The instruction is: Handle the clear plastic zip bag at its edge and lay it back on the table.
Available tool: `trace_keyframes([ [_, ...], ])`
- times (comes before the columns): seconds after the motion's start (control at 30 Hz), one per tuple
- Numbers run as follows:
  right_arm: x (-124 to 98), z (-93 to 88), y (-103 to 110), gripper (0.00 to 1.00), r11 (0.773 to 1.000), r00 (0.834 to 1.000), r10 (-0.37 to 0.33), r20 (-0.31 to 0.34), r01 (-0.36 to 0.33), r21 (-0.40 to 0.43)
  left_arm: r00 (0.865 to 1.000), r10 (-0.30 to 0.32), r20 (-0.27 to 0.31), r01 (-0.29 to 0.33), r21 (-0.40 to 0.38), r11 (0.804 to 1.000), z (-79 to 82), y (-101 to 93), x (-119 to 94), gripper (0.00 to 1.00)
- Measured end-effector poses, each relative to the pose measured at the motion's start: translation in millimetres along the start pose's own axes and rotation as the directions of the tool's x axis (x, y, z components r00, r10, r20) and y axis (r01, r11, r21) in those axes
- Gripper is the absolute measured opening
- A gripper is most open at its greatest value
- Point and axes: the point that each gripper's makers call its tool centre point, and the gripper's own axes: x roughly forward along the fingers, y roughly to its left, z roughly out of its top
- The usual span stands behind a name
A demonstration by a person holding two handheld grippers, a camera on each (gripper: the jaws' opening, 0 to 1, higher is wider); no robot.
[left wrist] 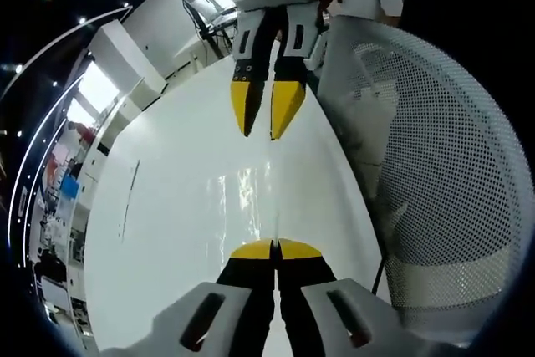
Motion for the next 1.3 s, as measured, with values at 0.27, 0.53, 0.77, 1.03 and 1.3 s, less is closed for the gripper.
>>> trace_keyframes([
  [0.27, 9, -8.8, 3, 0.08, 1.000, 1.000, 0.009, -0.020, -0.009, 0.023, 0.999, 0.021, 0.028, -0.021, -0.011, 1.000, 6.6, 3.8, -2, 0.00],
  [0.53, 12, -8.9, 4, 0.00, 0.999, 1.000, 0.007, -0.020, -0.006, 0.036, 0.999, 0.039, 0.037, -0.038, -0.018, 0.999, 6.9, 7.3, -2, 0.00],
  [0.77, 13, -7.3, -1, 0.00, 0.998, 1.000, -0.014, -0.021, 0.015, 0.056, 0.993, 0.089, 0.083, -0.084, -0.060, 0.995, 14.2, 19.9, -8, 0.03],
  [1.03, 14, -6.9, -9, 0.00, 0.997, 0.999, -0.037, -0.030, 0.039, 0.063, 0.983, 0.105, 0.149, -0.099, -0.046, 0.994, 39.7, 17.7, -15, 0.08],
  [1.3, 17, -2.9, -9, 0.00, 0.998, 0.999, -0.036, -0.034, 0.037, 0.048, 0.982, 0.090, 0.165, -0.091, -0.004, 0.996, 53.7, 9.4, -10, 0.08],
])
